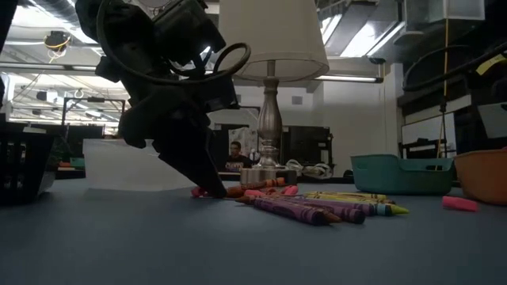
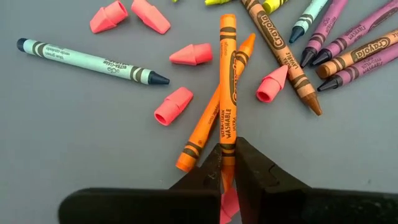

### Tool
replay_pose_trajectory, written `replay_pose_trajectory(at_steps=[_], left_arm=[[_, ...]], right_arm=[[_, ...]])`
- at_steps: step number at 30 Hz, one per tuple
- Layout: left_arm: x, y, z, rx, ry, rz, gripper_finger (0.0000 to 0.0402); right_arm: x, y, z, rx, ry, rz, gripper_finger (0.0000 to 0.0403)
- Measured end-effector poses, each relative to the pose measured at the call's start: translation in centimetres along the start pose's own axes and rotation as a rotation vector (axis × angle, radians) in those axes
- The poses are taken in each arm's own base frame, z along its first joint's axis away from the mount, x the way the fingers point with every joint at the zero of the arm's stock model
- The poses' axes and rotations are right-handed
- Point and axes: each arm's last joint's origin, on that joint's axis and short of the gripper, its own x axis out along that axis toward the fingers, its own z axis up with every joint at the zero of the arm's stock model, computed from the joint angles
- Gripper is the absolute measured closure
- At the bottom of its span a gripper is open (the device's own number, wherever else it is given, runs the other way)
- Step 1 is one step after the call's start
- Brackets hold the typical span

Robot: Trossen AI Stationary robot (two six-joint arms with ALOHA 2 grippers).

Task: Sort crayons
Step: Put the orange crayon into the left red bin

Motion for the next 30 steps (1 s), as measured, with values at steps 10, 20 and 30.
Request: replay_pose_trajectory(at_steps=[10,20,30], left_arm=[[-0.9,0.0,0.5,-0.003,-0.027,-0.008,0.0395],[-4.8,-0.8,2.7,0.0,-0.179,-0.049,0.0395],[-10.1,-3.6,3.8,-0.073,-0.312,-0.18,0.0395]], right_arm=[[-2.5,1.2,0.6,-0.077,-0.017,0.072,0.029],[-4.3,2.5,1.3,-0.109,-0.167,0.193,0.029],[-4.9,4.4,1.6,-0.202,-0.314,0.361,0.029]])
